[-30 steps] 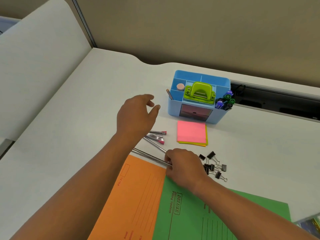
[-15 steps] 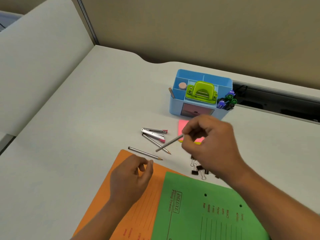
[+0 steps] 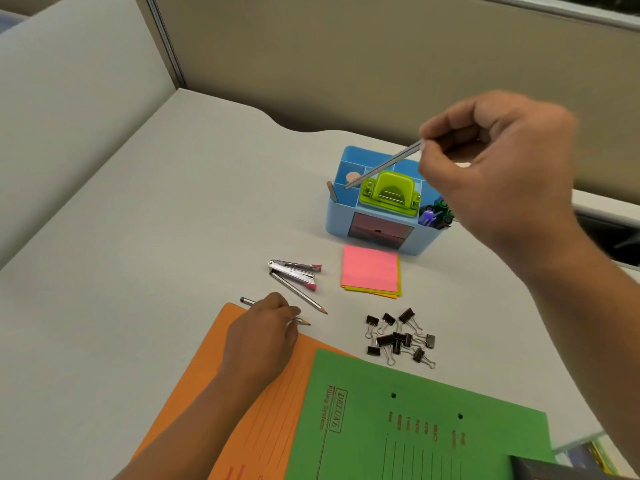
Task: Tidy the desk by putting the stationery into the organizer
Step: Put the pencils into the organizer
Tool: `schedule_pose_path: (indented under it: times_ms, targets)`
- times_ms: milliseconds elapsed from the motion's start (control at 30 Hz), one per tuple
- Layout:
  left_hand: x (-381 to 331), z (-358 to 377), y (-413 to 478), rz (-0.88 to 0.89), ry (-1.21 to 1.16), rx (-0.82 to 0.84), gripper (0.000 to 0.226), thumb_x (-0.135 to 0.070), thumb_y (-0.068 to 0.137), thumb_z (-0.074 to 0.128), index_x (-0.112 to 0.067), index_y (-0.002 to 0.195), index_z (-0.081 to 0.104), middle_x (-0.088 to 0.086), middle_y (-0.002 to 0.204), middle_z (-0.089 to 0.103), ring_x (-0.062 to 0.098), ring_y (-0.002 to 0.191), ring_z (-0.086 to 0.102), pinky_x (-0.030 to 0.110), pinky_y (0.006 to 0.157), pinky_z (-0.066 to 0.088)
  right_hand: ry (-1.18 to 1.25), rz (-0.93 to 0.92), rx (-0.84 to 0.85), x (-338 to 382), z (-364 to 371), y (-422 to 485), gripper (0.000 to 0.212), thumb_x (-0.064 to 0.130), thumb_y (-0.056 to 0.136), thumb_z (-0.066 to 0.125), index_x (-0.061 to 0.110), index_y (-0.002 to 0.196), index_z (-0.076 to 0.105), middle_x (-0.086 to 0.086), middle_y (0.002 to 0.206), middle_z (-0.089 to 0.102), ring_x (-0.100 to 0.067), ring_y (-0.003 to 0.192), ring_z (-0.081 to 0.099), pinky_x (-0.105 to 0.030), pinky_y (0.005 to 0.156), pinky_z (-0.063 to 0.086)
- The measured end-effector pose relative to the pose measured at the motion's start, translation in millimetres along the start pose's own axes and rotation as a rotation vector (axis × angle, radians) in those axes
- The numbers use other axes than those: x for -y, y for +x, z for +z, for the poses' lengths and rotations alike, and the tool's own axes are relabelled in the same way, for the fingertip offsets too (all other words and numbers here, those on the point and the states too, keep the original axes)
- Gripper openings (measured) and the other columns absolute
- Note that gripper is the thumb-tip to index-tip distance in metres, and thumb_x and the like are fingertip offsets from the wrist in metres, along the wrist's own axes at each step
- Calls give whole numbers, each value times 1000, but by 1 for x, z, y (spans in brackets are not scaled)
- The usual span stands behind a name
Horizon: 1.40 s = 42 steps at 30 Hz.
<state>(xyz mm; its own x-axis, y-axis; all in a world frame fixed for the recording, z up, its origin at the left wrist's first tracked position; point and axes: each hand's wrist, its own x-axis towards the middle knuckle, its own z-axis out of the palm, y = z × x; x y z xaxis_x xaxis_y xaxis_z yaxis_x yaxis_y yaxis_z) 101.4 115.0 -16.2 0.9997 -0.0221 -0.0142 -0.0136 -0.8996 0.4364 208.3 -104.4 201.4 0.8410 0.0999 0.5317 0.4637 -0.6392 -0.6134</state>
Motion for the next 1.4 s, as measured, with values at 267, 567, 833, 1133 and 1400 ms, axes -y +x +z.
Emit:
schedule_pose_path:
  times_ms: [267,567,833,1133,1400]
  targets:
    - [-1,1,-2,-29,-21,24,29,-21,90,62,-24,118,70,-12,103,61,12,93,62,26,62,48,-176,32,168,-36,51,8,8,12,80,70,14,87,73,2,81,68,-9,66,63,-23,70,56]
    - [3,-4,-1,-106,-76,2,32,-23,90,58,-27,121,66,-15,108,58,9,93,59,26,65,48,-115,145,311,-60,92,0,14,9,84,68,17,96,66,5,85,67,-10,78,64,-29,79,57]
    - [0,-10,5,-59,-11,101,34,-24,92,55,-30,124,64,-13,114,56,10,100,57,28,72,50,-46,231,275,-57,88,-16,23,20,81,75,25,99,61,11,90,66,-7,75,65,-27,76,57]
    - [-2,-8,24,178,251,238,26,-28,96,47,-23,110,68,-4,105,56,17,96,56,32,67,48,168,539,247,-66,85,-157,24,13,83,73,25,98,59,7,64,61,-4,53,52,-14,55,44]
    - [-18,-25,34,360,292,162,16,-23,86,55,-17,95,66,-2,101,60,20,88,59,28,59,35,232,527,566,-61,100,-227,21,20,84,71,34,94,60,14,69,61,-9,55,56,-22,54,47]
